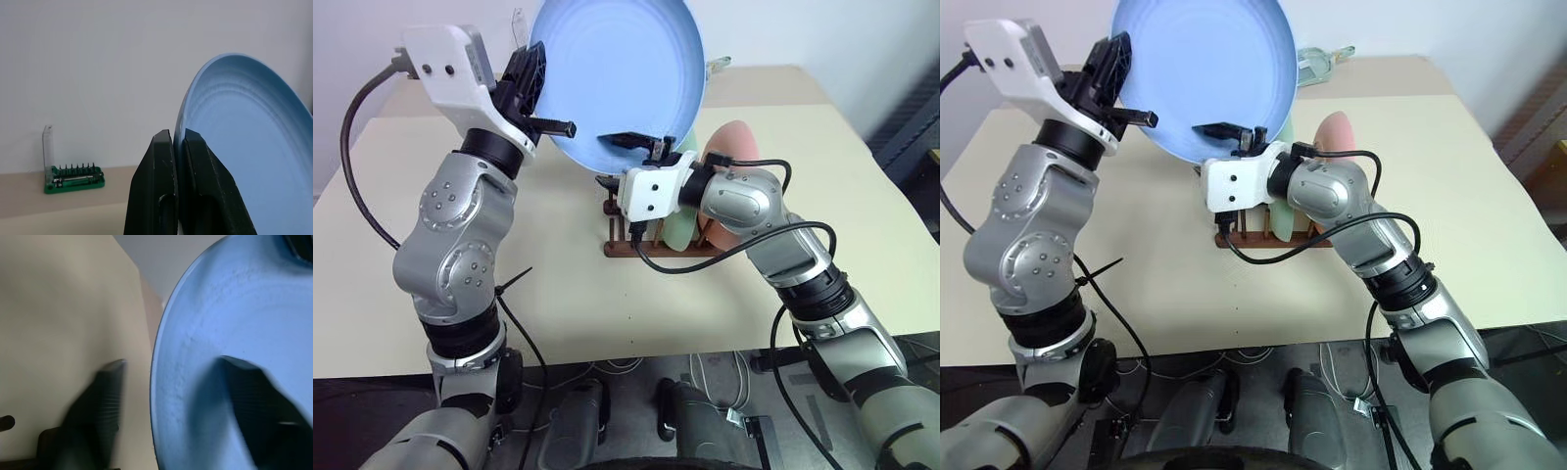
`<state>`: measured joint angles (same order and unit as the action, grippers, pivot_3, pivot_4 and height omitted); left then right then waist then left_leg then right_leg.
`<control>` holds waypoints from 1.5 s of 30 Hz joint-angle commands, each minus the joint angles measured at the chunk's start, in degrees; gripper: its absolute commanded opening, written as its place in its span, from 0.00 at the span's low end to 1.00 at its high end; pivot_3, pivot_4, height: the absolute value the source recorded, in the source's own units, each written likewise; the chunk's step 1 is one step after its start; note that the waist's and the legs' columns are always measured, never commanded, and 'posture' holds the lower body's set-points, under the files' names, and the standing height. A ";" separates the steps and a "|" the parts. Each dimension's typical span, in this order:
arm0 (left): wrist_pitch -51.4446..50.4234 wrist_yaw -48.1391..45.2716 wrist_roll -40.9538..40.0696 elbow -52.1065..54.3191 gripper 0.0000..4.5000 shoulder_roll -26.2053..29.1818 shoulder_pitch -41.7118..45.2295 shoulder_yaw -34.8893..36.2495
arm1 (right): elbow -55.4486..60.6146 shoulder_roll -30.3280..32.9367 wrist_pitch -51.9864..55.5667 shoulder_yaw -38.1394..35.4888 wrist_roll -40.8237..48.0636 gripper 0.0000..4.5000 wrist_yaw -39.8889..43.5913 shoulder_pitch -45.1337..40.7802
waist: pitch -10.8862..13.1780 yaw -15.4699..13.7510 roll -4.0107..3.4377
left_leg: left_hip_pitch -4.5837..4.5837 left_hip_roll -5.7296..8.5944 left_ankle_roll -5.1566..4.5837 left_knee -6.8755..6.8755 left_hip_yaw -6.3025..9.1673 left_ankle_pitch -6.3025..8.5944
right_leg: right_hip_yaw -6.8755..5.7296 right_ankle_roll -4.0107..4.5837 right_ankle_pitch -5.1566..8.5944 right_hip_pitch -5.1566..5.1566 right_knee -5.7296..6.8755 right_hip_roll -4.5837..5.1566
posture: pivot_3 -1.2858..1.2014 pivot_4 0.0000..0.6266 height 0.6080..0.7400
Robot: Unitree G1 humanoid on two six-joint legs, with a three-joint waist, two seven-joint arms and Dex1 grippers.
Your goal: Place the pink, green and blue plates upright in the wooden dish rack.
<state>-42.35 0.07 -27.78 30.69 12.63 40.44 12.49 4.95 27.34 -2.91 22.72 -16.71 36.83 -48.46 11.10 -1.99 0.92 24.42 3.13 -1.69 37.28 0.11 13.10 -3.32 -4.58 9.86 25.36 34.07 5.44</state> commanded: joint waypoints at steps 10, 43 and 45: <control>3.82 2.57 -8.79 1.88 0.32 -4.01 1.13 8.71 | -0.47 -2.11 -2.89 -2.45 -1.35 0.00 -0.72 -1.89 | 0.00 -0.01 0.00 | -0.02 0.00 0.02 0.03 0.04 -0.02 | 0.01 0.00 0.00 -0.04 0.02 -0.02 | 0.52 0.24 1.00; 22.16 -32.86 -0.16 -2.44 0.86 19.24 -46.94 1.02 | 22.19 -32.06 59.24 -28.17 71.75 0.00 -25.38 4.59 | -0.02 2.73 -0.07 | -0.23 -0.09 0.57 -0.97 0.11 -0.10 | 0.16 0.66 0.17 0.40 0.07 0.15 | 0.52 0.24 1.00; 22.30 -33.28 -0.01 -2.57 0.86 19.12 -47.10 0.82 | 22.29 -32.08 60.16 -28.44 73.90 0.00 -27.59 4.57 | -0.01 2.73 -0.08 | -0.22 -0.11 0.51 -1.07 0.12 -0.20 | 0.15 0.70 0.19 0.48 0.10 0.13 | 0.52 0.24 1.00</control>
<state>-21.56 -32.58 -28.13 26.06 31.14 -6.46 12.85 24.68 -4.04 56.91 -4.86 53.99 11.09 -43.08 11.08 0.74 0.84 24.24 3.01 -1.21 36.21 0.22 12.88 -3.18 -3.87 10.05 25.87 34.18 5.57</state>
